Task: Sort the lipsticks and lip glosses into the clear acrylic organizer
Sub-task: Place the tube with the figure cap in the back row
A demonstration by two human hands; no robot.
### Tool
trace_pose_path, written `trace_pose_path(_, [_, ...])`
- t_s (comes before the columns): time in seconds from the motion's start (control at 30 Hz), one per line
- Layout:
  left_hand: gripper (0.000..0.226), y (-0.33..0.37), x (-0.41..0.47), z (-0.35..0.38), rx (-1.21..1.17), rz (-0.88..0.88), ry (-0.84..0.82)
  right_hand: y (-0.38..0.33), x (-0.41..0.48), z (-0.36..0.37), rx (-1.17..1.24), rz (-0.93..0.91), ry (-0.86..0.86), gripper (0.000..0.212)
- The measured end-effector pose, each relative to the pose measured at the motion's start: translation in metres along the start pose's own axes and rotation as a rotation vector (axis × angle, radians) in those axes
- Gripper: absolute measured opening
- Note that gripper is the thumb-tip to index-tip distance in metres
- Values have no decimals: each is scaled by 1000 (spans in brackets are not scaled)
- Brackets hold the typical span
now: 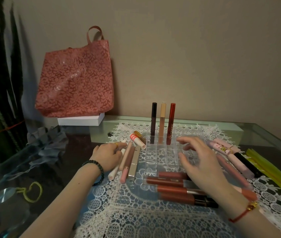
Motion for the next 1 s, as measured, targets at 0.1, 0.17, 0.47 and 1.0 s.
trace_pose_path(0.1, [37,3,4,-4,93,-31,12,0,0,1,-8,-4,-6,38])
trace_pose_path(0.17, [32,6,3,-6,68,-38,51,0,0,1,-10,-3,-8,38])
trace_pose_path(0.47, [24,20,-16,-26,-521,146,323,1,0,4,0,-5,-25,39])
trace_pose_path(1.0, [31,122,-33,-14,-1302,485,5,-3,1,2,514,8,-39,40])
Point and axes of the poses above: each hand's wrist, its own x-axis towards the middle knuckle, its own z-axis out of the palm, y = z × x, the point moved 4 cm from there along x, towards the middle knuckle, and after that the axes turned 8 degrees about -y, right-handed, at the moved point
